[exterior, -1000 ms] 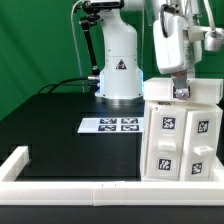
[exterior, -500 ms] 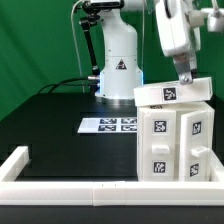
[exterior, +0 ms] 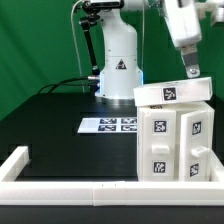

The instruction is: Assemble cabinet

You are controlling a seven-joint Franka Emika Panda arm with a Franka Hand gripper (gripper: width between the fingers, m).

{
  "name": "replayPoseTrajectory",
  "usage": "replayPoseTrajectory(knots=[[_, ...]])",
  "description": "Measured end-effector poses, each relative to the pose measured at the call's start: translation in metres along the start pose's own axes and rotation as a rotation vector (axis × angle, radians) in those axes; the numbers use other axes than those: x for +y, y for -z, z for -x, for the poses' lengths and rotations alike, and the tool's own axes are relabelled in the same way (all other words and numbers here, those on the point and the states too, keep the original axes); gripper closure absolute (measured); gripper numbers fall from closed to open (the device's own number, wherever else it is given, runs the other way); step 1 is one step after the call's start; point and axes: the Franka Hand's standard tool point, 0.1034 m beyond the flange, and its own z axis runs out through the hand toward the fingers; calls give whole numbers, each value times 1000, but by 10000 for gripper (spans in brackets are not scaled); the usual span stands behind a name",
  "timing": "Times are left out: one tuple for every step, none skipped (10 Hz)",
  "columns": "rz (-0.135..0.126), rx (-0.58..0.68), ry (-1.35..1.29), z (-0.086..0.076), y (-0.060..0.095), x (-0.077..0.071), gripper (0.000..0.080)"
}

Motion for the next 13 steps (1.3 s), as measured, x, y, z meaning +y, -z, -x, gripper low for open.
replayPoseTrajectory(knots=[[2, 11, 196, -1, 0, -2, 2], [3, 12, 333, -1, 0, -2, 2], [3, 14, 457, -2, 1, -3, 2], [5, 16, 596, -2, 1, -4, 2], [14, 19, 674, 0, 2, -4, 2], [14, 20, 712, -1, 2, -3, 2], [15, 19, 804, -1, 2, -3, 2], [16, 19, 876, -1, 2, -3, 2], [16, 19, 925, -1, 2, -3, 2], [28, 49, 1127, -3, 2, -5, 2], [23, 76, 1294, -4, 3, -8, 2], [21, 84, 1408, -6, 1, -7, 2], [30, 84, 1557, -10, 2, -8, 2]])
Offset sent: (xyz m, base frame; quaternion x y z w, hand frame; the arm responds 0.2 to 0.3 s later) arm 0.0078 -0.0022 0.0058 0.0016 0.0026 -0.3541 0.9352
